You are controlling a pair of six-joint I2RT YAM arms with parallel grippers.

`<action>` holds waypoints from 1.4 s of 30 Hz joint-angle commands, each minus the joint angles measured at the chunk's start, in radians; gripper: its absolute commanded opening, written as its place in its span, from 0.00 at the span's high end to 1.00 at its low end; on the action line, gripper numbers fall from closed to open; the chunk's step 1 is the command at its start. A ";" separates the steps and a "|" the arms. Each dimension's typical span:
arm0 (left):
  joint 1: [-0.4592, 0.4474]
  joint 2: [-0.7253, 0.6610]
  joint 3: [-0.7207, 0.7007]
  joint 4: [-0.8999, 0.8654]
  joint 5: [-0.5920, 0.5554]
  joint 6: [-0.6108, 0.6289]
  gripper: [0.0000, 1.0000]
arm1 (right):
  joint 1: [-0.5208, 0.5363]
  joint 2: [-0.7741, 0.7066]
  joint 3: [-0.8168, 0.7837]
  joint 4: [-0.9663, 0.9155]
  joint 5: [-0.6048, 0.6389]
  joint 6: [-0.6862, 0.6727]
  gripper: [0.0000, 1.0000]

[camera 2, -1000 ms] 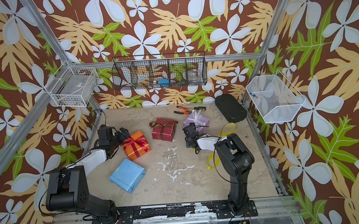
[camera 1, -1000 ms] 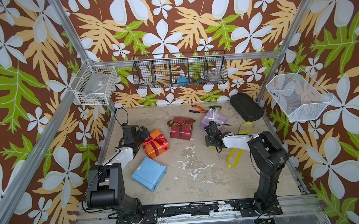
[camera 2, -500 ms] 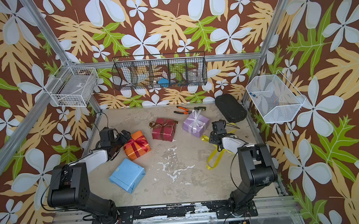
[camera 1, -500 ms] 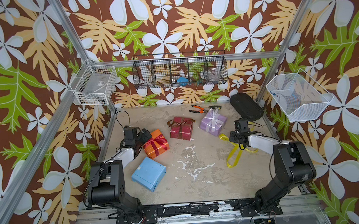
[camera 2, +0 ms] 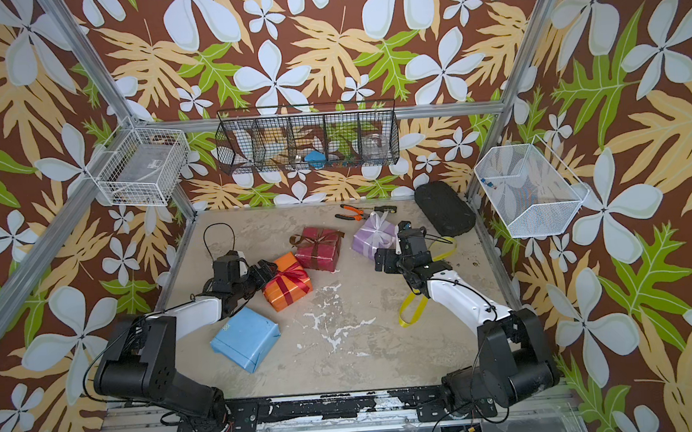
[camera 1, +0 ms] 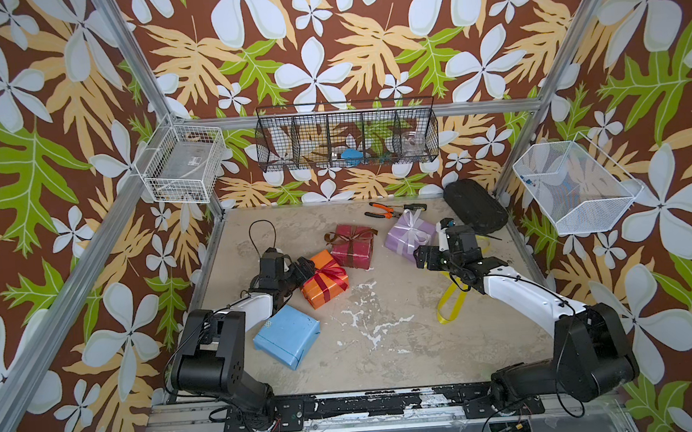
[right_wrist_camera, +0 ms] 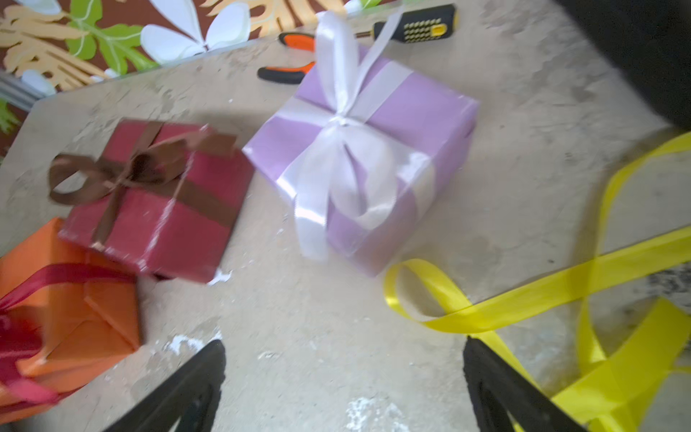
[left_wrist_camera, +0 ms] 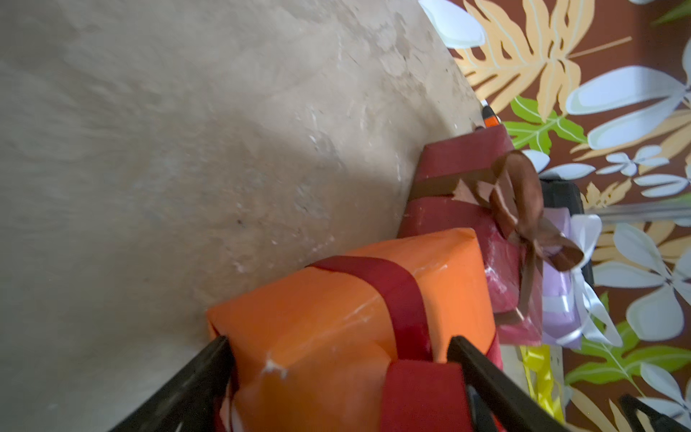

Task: Untie the ribbon bows on the gift boxes
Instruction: Move the gift box to the center of the board, then untie the ribbon from the gift box.

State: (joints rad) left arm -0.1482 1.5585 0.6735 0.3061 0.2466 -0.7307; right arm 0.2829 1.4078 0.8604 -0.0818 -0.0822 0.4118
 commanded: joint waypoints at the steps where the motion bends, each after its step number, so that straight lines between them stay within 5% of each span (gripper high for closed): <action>1: -0.040 0.008 0.006 0.036 0.051 0.002 0.10 | 0.025 -0.016 -0.021 0.028 -0.039 0.006 0.00; 17: -0.378 -0.002 -0.018 0.023 0.080 -0.019 0.11 | 0.060 -0.124 -0.179 0.151 -0.258 0.041 0.01; 23: -0.389 -0.142 -0.030 -0.007 0.043 -0.049 0.01 | 0.062 -0.137 -0.251 0.221 -0.416 0.056 0.13; 29: -0.389 -0.205 -0.019 -0.086 -0.042 0.016 0.00 | 0.073 -0.192 -0.330 0.248 -0.479 0.054 0.19; 42: -0.389 -0.178 -0.078 -0.011 0.020 0.024 0.01 | 0.143 -0.193 -0.406 0.329 -0.462 0.035 0.27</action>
State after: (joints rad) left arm -0.5358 1.3800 0.6029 0.2478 0.2413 -0.7048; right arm 0.4137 1.1942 0.4522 0.1802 -0.5522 0.4545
